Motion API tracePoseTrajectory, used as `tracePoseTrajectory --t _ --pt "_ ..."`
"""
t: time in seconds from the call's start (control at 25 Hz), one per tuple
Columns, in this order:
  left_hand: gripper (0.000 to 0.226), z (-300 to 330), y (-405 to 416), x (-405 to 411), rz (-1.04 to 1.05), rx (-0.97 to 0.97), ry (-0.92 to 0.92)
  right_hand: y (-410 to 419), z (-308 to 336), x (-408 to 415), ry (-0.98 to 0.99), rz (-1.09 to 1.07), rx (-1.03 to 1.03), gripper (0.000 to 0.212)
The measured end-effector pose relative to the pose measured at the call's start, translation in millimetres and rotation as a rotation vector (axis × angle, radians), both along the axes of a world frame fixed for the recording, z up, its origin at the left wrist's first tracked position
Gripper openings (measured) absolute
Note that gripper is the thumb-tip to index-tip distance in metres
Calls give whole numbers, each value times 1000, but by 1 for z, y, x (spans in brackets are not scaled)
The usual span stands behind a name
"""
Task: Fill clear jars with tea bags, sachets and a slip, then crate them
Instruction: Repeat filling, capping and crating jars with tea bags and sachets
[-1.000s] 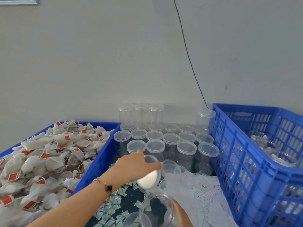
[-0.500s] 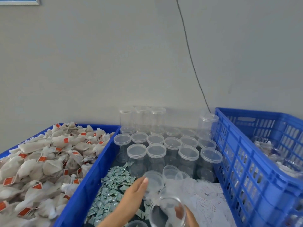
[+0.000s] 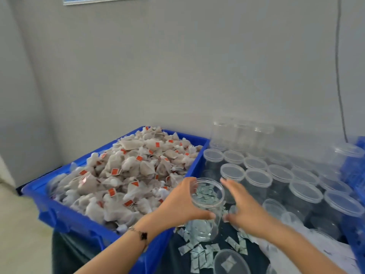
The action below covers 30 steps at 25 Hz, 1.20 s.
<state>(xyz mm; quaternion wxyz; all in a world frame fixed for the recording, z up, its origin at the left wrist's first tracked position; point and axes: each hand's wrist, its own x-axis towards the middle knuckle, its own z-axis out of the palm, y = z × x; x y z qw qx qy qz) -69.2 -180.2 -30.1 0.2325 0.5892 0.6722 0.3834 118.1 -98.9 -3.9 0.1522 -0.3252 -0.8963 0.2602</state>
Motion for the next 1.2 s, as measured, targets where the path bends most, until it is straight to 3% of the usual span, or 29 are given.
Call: tracePoseTrajectory --t 0.12,0.24,0.4,0.52,0.56,0.6,0.64,0.72,0.84,0.92,1.0,1.04,1.08,1.2 --pt "111 -10 4 -3 -19 -58 -9 15 35 -40 67 -32 212 64" --pt "112 -28 6 2 -6 -110 26 14 51 -95 41 102 281 43" --pt "110 -34 6 -3 -7 -108 82 9 32 -179 -428 344 179 42" --pt "74 -20 9 -41 1 -307 322 10 -2 -210 -752 389 255 33" --pt "64 -18 9 -40 -2 -380 284 11 -7 -212 -754 356 302 26" --pt "68 -20 10 -30 0 -364 272 14 -7 -210 -683 319 314 22" --pt "86 -26 15 -16 -14 -256 310 17 -1 -205 -572 277 291 21" --pt "114 -32 5 0 -33 -186 106 24 31 -181 -342 197 245 17" --pt "116 -39 8 1 61 -100 6 34 83 -131 -199 146 265 7" --pt "117 -36 12 -1 110 -49 -92 30 96 -101 -245 163 166 11" --pt "118 -37 10 -1 129 -6 -149 18 89 -84 -480 222 143 7" --pt "117 -37 8 -1 137 16 -166 17 81 -82 -575 263 178 16" --pt "115 -35 7 -1 142 34 -173 20 75 -85 -585 280 212 23" --pt "115 -34 6 1 165 35 -188 43 73 -112 -370 132 320 20"
